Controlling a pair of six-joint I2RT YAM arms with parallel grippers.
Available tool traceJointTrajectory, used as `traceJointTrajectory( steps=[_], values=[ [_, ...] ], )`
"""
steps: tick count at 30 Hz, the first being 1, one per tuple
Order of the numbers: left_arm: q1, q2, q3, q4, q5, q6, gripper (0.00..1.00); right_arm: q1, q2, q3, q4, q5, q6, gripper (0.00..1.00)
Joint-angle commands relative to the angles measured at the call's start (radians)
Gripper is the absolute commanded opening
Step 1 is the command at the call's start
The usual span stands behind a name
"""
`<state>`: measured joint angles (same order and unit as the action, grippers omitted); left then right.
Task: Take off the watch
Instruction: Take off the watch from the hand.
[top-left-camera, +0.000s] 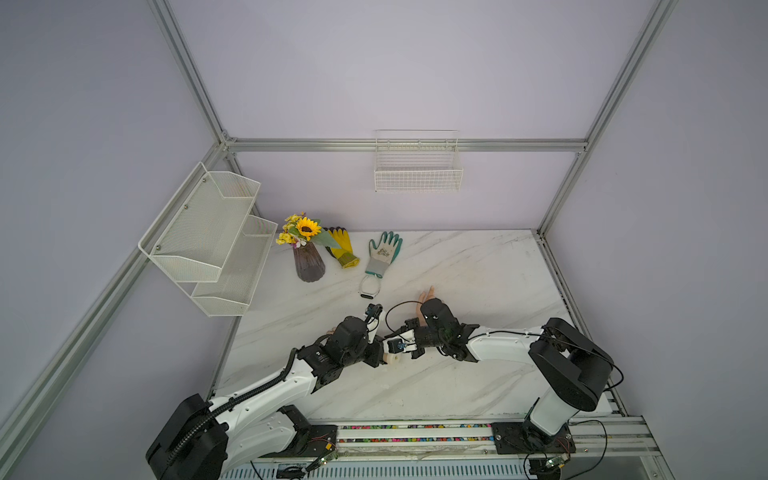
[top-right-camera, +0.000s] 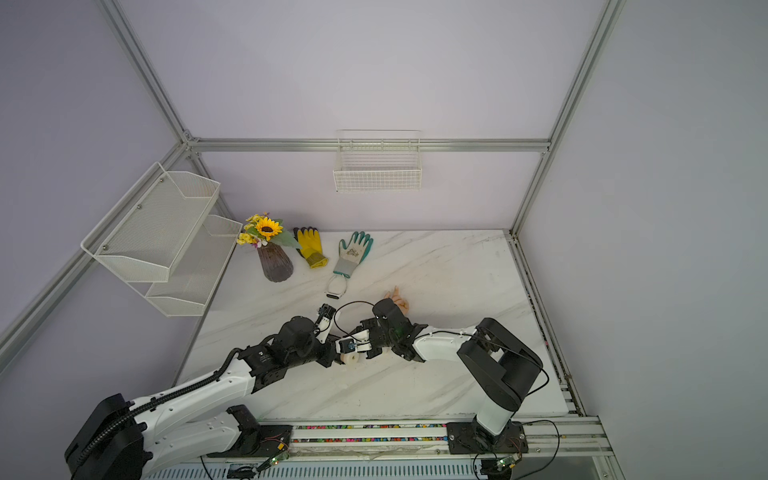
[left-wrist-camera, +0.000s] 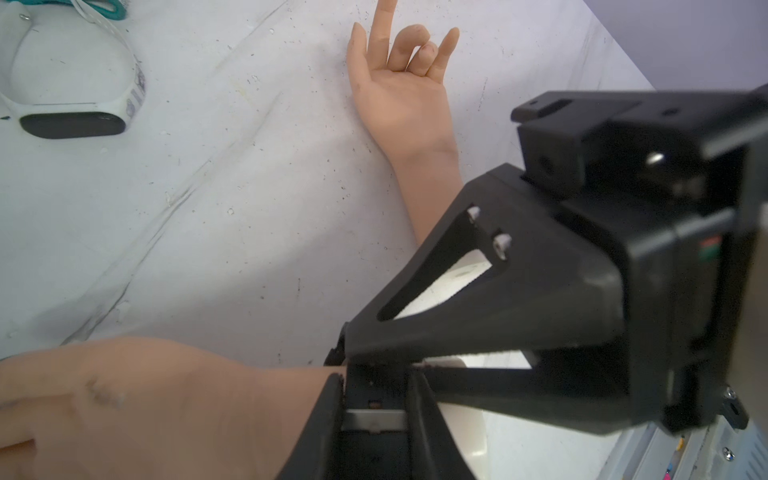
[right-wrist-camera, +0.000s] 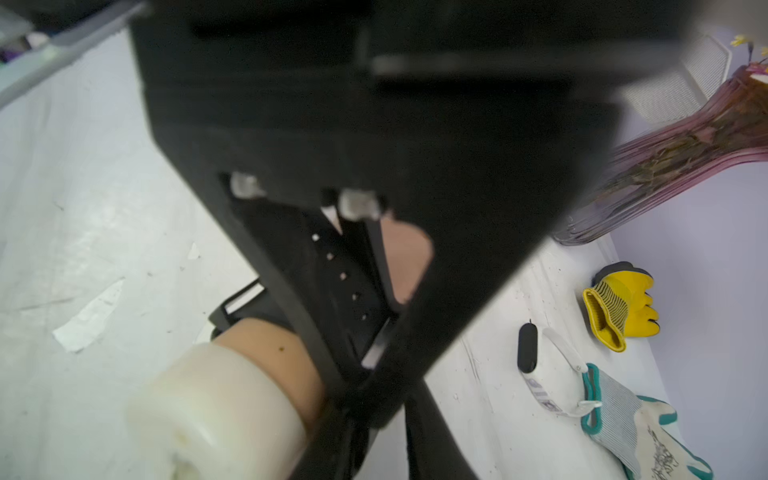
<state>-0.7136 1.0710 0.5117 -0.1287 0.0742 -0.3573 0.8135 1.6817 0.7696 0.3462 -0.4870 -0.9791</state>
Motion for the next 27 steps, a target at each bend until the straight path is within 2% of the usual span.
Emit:
traceJointTrajectory(
  steps=[1, 4, 9, 12, 16, 21, 27],
  values=[
    [-0.005, -0.022, 0.016, 0.107, 0.033, -0.018, 0.19, 0.039, 0.008, 0.002, 0.145, 0.034, 0.104, 0.16],
    [-0.005, -0.046, 0.009, 0.106, 0.015, -0.034, 0.19, 0.065, 0.011, -0.009, 0.237, 0.114, 0.22, 0.01],
    [-0.005, -0.123, -0.026, 0.083, -0.079, -0.087, 0.19, 0.088, 0.008, -0.039, 0.39, 0.249, 0.428, 0.0],
    [-0.004, -0.184, -0.056, 0.073, -0.142, -0.118, 0.19, 0.092, 0.012, -0.053, 0.514, 0.307, 0.629, 0.0],
    [-0.003, -0.243, -0.085, 0.071, -0.199, -0.135, 0.19, 0.098, 0.032, -0.106, 0.666, 0.375, 0.801, 0.0],
    [-0.001, -0.26, -0.081, 0.053, -0.214, -0.145, 0.19, 0.098, 0.073, -0.146, 0.703, 0.452, 0.883, 0.0],
    [-0.001, -0.27, -0.067, 0.033, -0.238, -0.174, 0.19, 0.097, 0.091, -0.176, 0.711, 0.482, 0.992, 0.0]
  ],
)
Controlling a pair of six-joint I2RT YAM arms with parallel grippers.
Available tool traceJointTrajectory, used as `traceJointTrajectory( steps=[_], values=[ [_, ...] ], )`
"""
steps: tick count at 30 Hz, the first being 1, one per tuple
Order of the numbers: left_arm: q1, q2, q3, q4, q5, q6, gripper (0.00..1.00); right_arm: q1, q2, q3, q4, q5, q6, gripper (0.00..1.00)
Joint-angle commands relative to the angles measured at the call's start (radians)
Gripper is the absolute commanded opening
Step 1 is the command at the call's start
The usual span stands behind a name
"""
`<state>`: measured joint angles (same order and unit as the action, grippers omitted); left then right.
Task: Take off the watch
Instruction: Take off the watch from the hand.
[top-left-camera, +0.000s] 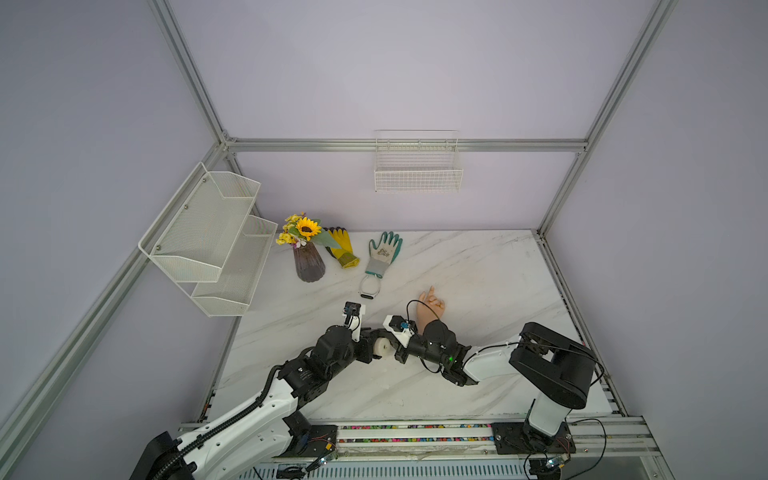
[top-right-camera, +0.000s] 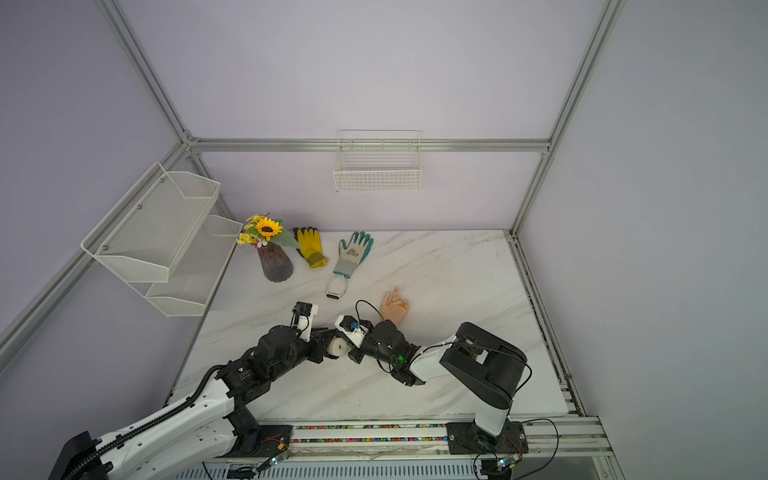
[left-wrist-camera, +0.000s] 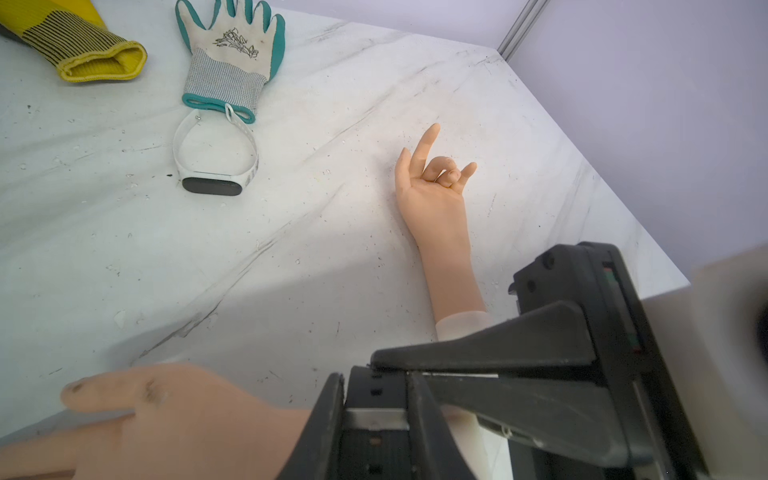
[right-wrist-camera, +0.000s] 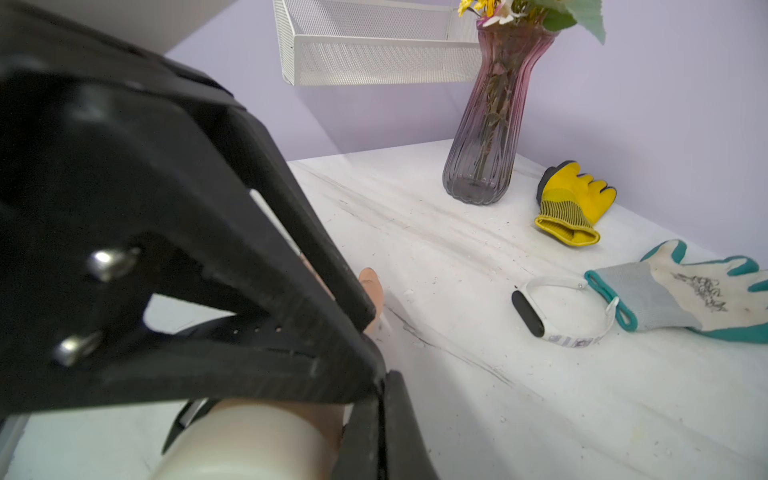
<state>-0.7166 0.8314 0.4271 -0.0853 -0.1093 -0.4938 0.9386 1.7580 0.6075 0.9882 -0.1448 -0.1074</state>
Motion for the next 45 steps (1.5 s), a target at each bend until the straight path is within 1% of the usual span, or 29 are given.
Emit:
traceJointTrajectory(
  steps=[1, 5, 11, 15, 23, 24, 25, 28, 30, 32, 34, 37, 40, 42, 45],
  values=[
    [0.002, -0.038, 0.019, -0.016, -0.062, -0.041, 0.19, -0.031, 0.019, -0.018, 0.066, 0.147, 0.149, 0.0],
    [0.001, -0.075, 0.021, -0.04, -0.093, -0.049, 0.18, -0.042, 0.036, -0.036, 0.061, 0.177, 0.237, 0.0],
    [0.003, -0.113, 0.017, -0.072, -0.112, -0.06, 0.18, -0.06, 0.047, -0.042, 0.051, 0.189, 0.315, 0.0],
    [0.002, -0.127, 0.015, -0.081, -0.112, -0.061, 0.18, -0.081, 0.059, -0.022, 0.004, 0.21, 0.372, 0.0],
    [0.003, -0.125, 0.008, -0.075, -0.096, -0.065, 0.19, -0.092, 0.104, 0.047, -0.082, 0.196, 0.452, 0.0],
    [0.001, -0.122, 0.006, -0.073, -0.092, -0.065, 0.22, -0.094, 0.104, 0.053, -0.092, 0.193, 0.463, 0.0],
    [0.002, -0.116, 0.005, -0.069, -0.084, -0.064, 0.27, -0.095, 0.103, 0.062, -0.103, 0.191, 0.472, 0.0],
    [0.004, -0.094, 0.005, -0.06, -0.063, -0.069, 0.54, -0.095, 0.087, 0.082, -0.128, 0.187, 0.473, 0.0],
    [0.003, -0.082, 0.008, -0.053, -0.057, -0.074, 0.68, -0.096, 0.068, 0.086, -0.143, 0.184, 0.462, 0.0],
    [0.004, -0.08, 0.01, -0.043, -0.052, -0.074, 0.84, -0.096, 0.039, 0.085, -0.161, 0.184, 0.457, 0.0],
    [0.003, -0.084, 0.015, -0.042, -0.049, -0.075, 0.99, -0.096, 0.0, 0.077, -0.18, 0.187, 0.464, 0.0],
    [0.003, -0.1, 0.026, -0.049, -0.047, -0.075, 1.0, -0.096, -0.086, 0.068, -0.22, 0.207, 0.476, 0.0],
    [0.003, -0.126, 0.051, -0.066, -0.05, -0.077, 1.0, -0.099, -0.178, 0.088, -0.294, 0.264, 0.503, 0.0],
    [0.004, -0.15, 0.069, -0.083, -0.066, -0.08, 1.0, -0.112, -0.217, 0.131, -0.357, 0.304, 0.525, 0.0],
    [0.004, -0.192, 0.094, -0.111, -0.101, -0.093, 1.0, -0.165, -0.213, 0.258, -0.475, 0.301, 0.569, 0.0]
  ],
)
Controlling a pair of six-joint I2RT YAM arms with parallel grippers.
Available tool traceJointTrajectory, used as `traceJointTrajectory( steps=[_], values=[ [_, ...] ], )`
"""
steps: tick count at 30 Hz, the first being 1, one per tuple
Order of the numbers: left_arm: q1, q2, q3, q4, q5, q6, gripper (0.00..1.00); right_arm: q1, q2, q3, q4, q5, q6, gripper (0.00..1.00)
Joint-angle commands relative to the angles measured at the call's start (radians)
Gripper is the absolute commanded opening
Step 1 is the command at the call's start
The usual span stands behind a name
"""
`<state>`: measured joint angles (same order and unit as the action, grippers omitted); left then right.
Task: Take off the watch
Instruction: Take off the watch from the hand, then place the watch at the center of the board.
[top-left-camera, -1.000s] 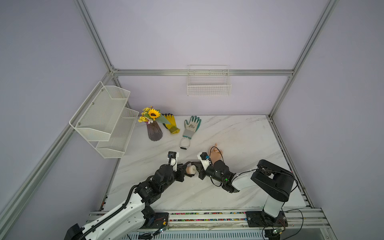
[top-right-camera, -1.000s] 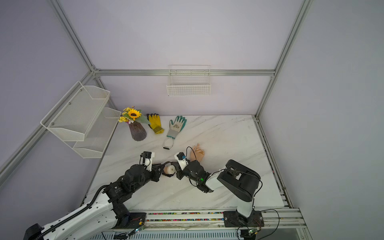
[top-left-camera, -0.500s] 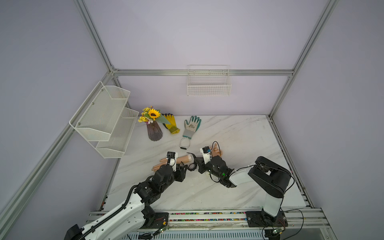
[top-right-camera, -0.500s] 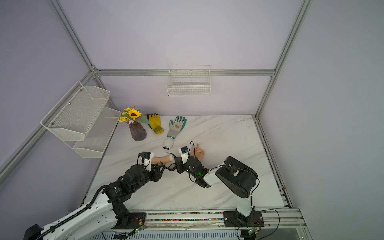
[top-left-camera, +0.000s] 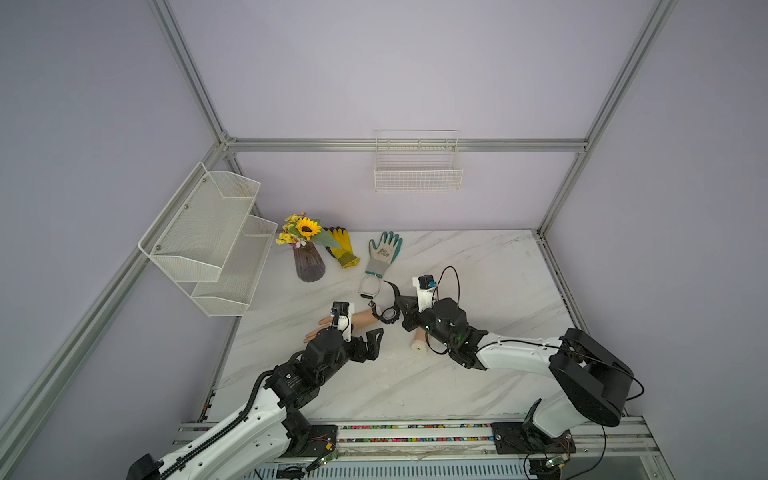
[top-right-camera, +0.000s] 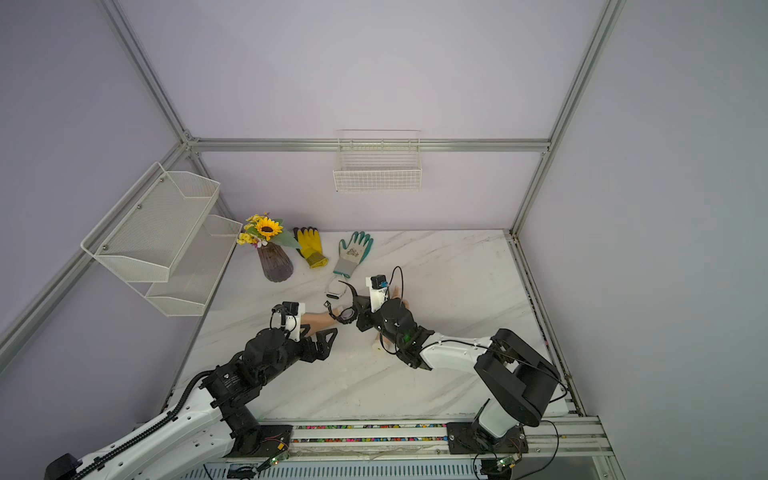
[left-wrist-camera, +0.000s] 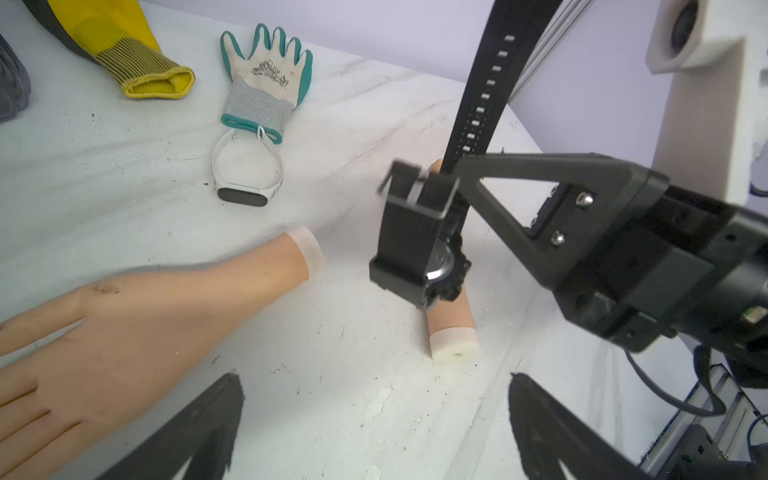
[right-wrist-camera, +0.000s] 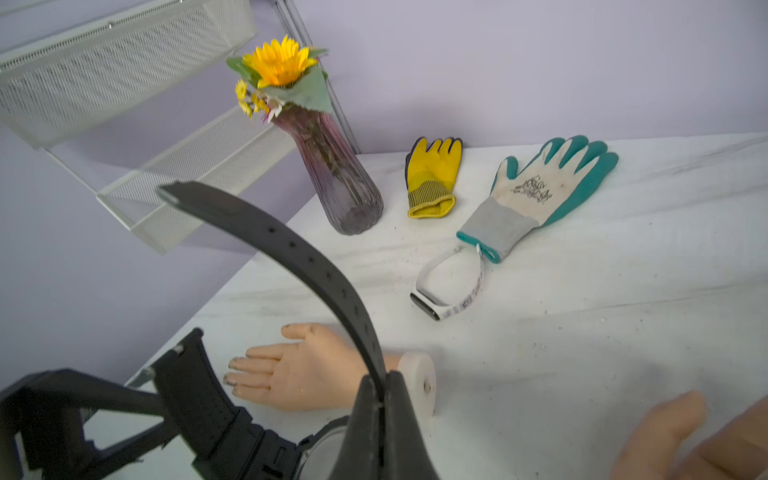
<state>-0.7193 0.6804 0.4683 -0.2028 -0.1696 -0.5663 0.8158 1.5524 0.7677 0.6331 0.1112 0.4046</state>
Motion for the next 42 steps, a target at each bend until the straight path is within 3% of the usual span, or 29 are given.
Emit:
traceJointTrajectory(
  steps=[1, 7, 11, 17, 22, 30, 35, 37, 38, 40, 42],
  values=[
    [0.006, -0.055, 0.06, -0.005, -0.056, -0.029, 1.0, -0.064, 0.009, 0.149, -0.156, 0.026, 0.072, 0.0],
    [0.006, -0.081, 0.137, -0.205, -0.22, -0.113, 1.0, -0.195, 0.246, 0.51, -0.412, -0.121, 0.245, 0.0],
    [0.009, -0.058, 0.182, -0.286, -0.243, -0.122, 1.0, -0.234, 0.432, 0.698, -0.566, -0.158, 0.283, 0.0],
    [0.01, -0.033, 0.186, -0.311, -0.284, -0.146, 1.0, -0.264, 0.602, 0.798, -0.619, -0.233, 0.268, 0.0],
    [0.012, 0.006, 0.198, -0.303, -0.327, -0.17, 1.0, -0.267, 0.642, 0.779, -0.624, -0.255, 0.269, 0.0],
    [0.017, 0.121, 0.276, -0.265, -0.487, -0.098, 1.0, -0.271, 0.535, 0.746, -0.63, -0.26, 0.237, 0.39],
    [0.039, 0.155, 0.251, -0.025, -0.765, 0.086, 1.0, -0.294, 0.284, 0.643, -0.607, -0.117, 0.175, 0.5],
    [0.05, 0.15, 0.197, 0.166, -0.86, 0.237, 1.0, -0.307, 0.157, 0.556, -0.554, -0.022, 0.136, 0.56],
    [0.054, 0.142, 0.144, 0.324, -0.879, 0.378, 1.0, -0.316, 0.085, 0.504, -0.52, 0.041, 0.109, 0.6],
    [0.063, 0.136, 0.024, 0.685, -0.879, 0.649, 1.0, -0.335, -0.049, 0.389, -0.454, 0.183, 0.054, 0.75],
    [0.083, 0.141, -0.07, 0.931, -0.868, 0.802, 1.0, -0.348, -0.185, 0.26, -0.352, 0.367, -0.006, 0.96]
  ],
)
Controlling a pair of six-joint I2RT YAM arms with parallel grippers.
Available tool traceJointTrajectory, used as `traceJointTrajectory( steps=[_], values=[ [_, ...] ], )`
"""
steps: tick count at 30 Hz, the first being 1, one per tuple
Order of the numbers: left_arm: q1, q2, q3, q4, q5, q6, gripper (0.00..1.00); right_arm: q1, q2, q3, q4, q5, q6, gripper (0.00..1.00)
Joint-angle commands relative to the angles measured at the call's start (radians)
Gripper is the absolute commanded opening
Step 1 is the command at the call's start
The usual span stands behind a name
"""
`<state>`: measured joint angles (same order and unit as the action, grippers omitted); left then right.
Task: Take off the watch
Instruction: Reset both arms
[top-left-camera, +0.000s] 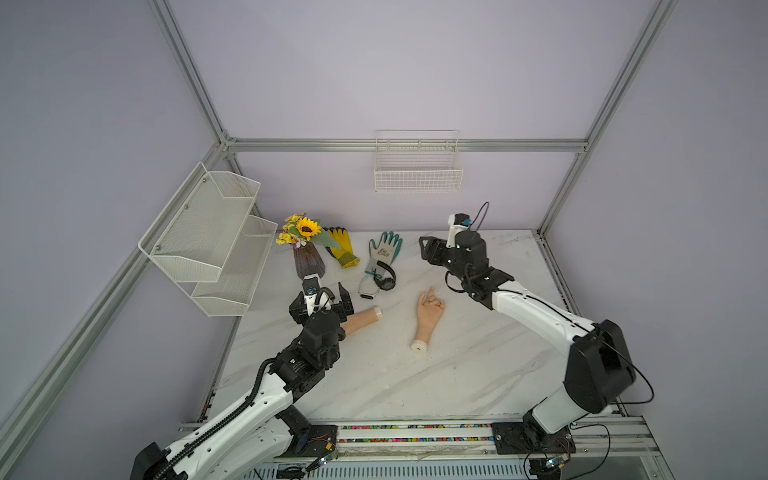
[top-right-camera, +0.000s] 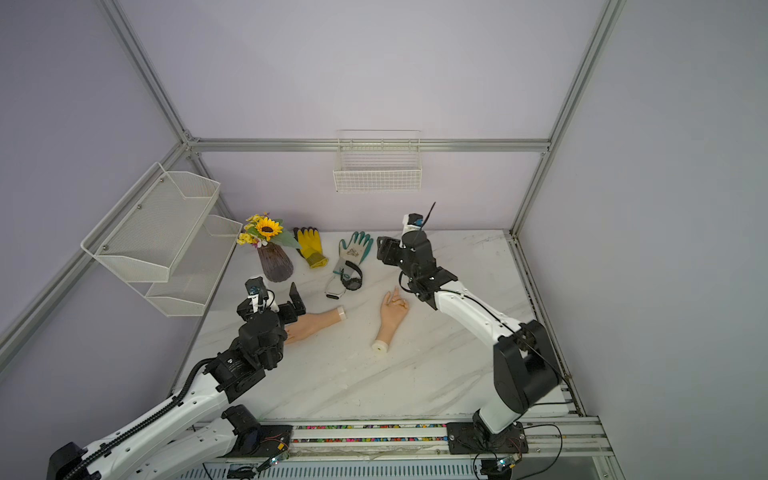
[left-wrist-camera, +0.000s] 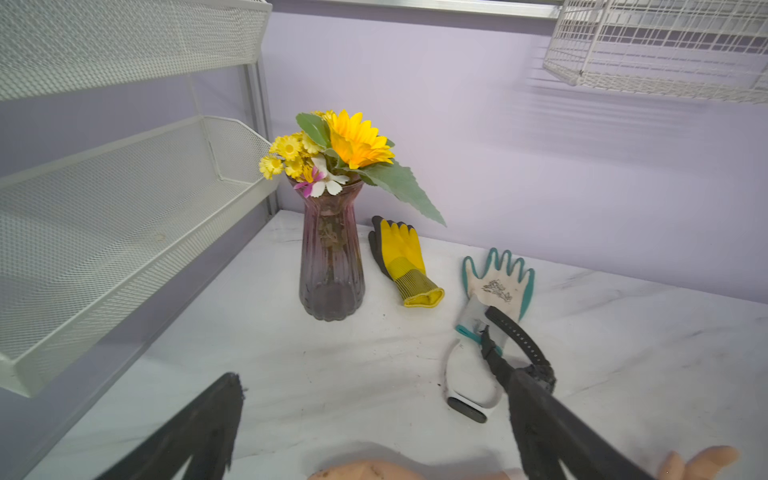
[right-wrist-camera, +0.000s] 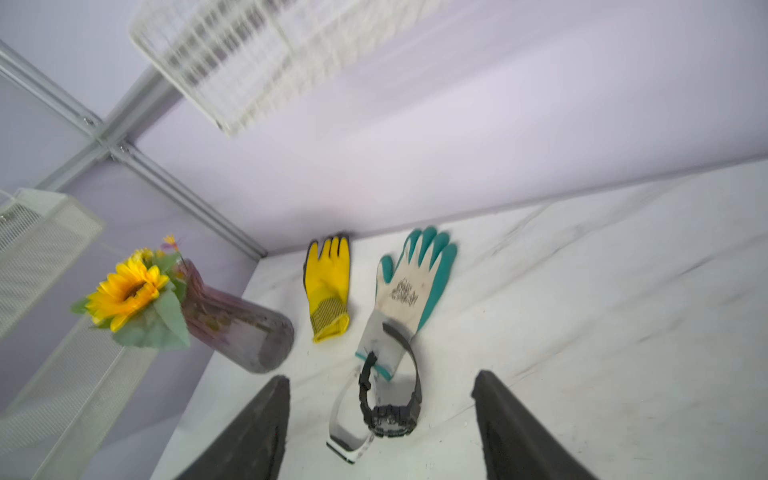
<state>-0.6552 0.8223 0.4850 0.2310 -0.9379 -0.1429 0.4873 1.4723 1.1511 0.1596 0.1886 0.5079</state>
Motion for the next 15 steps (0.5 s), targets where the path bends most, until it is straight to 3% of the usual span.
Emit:
traceJointTrajectory(
  steps=[1, 4, 7, 11, 15],
  values=[
    [0.04, 0.006, -0.114, 0.54, -0.08, 0.413, 1.0, -0.027, -0.175, -0.21, 0.2, 0.375, -0.146, 0.97],
    [0.121, 0.05, -0.137, 0.468, 0.03, 0.42, 1.0, -0.053, -0.338, -0.456, 0.481, 0.579, -0.303, 0.98],
    [0.189, 0.133, -0.165, 0.496, 0.079, 0.392, 1.0, -0.097, -0.392, -0.669, 0.817, 0.576, -0.542, 0.97],
    [0.271, 0.22, -0.222, 0.567, 0.168, 0.334, 1.0, -0.232, -0.319, -0.735, 0.899, 0.531, -0.546, 0.97],
    [0.389, 0.283, -0.228, 0.547, 0.336, 0.214, 1.0, -0.369, -0.229, -0.84, 1.155, 0.333, -0.493, 0.97]
  ],
)
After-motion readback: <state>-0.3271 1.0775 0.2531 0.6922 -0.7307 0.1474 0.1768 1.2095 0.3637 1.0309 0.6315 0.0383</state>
